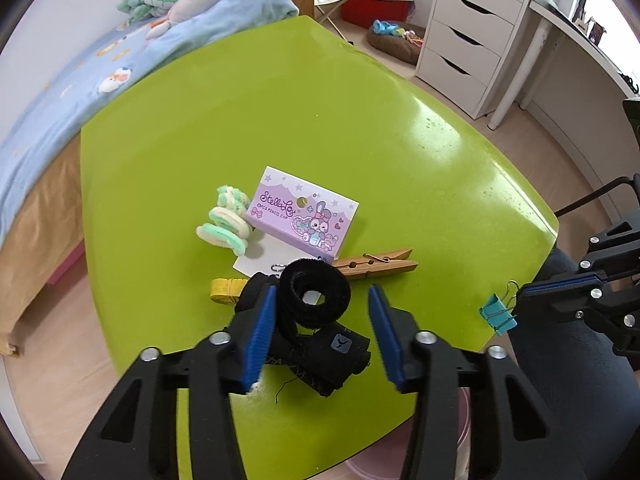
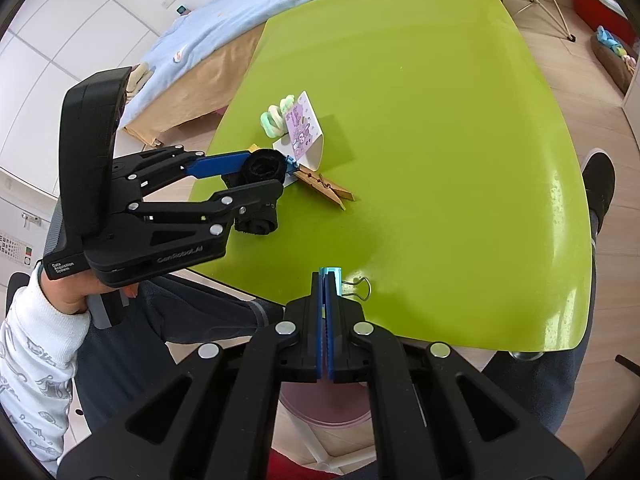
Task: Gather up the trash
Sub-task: 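Grasp the black roll with the left gripper while the right gripper holds the clip, then carry both items over the pink bin while the right gripper opens, dropping the clip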
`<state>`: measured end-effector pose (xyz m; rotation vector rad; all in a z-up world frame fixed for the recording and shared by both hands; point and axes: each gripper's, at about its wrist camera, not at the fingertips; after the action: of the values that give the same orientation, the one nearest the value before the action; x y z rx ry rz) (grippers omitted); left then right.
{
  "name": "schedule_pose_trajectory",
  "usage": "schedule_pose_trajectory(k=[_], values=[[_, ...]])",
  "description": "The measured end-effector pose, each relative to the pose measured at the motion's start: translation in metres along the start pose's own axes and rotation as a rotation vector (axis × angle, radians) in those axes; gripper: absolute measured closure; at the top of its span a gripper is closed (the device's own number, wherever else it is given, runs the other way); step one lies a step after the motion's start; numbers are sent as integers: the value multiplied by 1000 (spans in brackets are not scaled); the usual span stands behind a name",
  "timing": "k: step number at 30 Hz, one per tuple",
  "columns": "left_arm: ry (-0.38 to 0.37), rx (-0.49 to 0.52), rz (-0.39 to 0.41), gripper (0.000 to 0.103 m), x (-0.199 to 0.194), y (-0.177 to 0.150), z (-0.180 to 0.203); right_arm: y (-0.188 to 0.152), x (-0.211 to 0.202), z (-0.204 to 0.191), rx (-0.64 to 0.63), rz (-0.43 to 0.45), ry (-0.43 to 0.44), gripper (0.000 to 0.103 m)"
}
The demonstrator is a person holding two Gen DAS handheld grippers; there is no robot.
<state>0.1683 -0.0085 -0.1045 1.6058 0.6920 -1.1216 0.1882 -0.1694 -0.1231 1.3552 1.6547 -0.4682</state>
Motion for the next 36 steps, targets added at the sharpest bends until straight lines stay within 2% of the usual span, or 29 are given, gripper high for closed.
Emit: schedule_pose_trajectory(k=[2, 6, 7, 11, 13, 24, 36], values=[[8, -6, -2, 73, 1, 0, -1, 0, 0, 0, -2, 1, -1, 102], [11, -22, 8, 84, -1, 0, -3, 1, 1, -1, -2, 3, -3, 102], [18, -26, 8, 91, -2, -1, -3, 0, 1, -1, -3, 3, -4, 102], [9, -38, 29, 92, -8, -1, -3, 0, 0, -3, -9, 9, -9, 102], [5, -43, 37, 97, -11, -1, -2, -1, 0, -4, -13, 11, -13, 102], [-19, -95, 115, 97, -51, -10, 2, -6, -16, -13, -46, 52, -23, 102], [-27, -102, 183, 97, -107, -49, 26, -29, -43, -34, -118, 101, -20, 102]])
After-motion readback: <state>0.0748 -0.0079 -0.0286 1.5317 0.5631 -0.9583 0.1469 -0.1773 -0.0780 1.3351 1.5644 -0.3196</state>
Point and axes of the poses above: each gripper's, at about its wrist camera, not at the fingertips, and x roughly the way its jaws point, z to its right, y to its top, and after that the axes turned 7 degrees about x, right-handed
